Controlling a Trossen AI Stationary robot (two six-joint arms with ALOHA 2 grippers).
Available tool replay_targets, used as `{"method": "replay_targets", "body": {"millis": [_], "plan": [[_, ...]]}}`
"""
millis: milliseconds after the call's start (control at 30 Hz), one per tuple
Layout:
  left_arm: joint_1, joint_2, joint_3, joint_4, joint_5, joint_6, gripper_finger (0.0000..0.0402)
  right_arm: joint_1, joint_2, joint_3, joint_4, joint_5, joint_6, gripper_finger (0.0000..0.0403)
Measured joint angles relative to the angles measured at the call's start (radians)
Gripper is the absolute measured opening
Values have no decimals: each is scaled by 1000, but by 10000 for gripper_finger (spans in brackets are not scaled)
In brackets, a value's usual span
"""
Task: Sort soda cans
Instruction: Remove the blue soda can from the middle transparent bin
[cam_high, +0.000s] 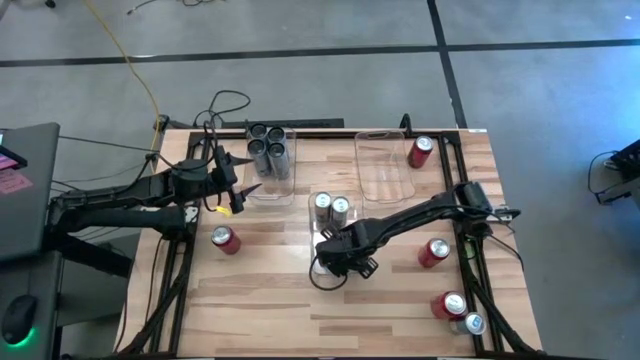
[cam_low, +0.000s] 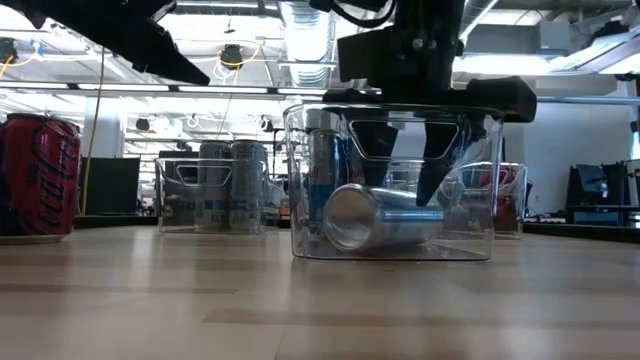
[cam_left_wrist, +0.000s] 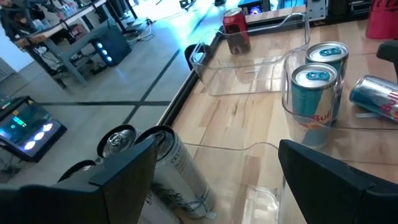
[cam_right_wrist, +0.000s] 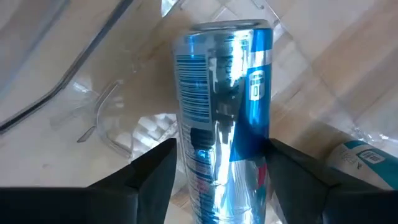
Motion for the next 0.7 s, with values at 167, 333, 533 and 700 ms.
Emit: {"method": "replay_targets", "body": {"millis": [167,333,533,700], "plan": [[0,0,0,-5,0,-14,329,-9,3,-1,2,-6,-24,271],[0,0,0,-9,-1,-36,329,-45,5,-14,14,-54,-47,272],[0,0,0,-11,0,-42,329,-83,6,-16,27,-83,-67,272],[0,0,0,-11,0,-52,329,-108,8,-17,55,-129,-78,272]]}}
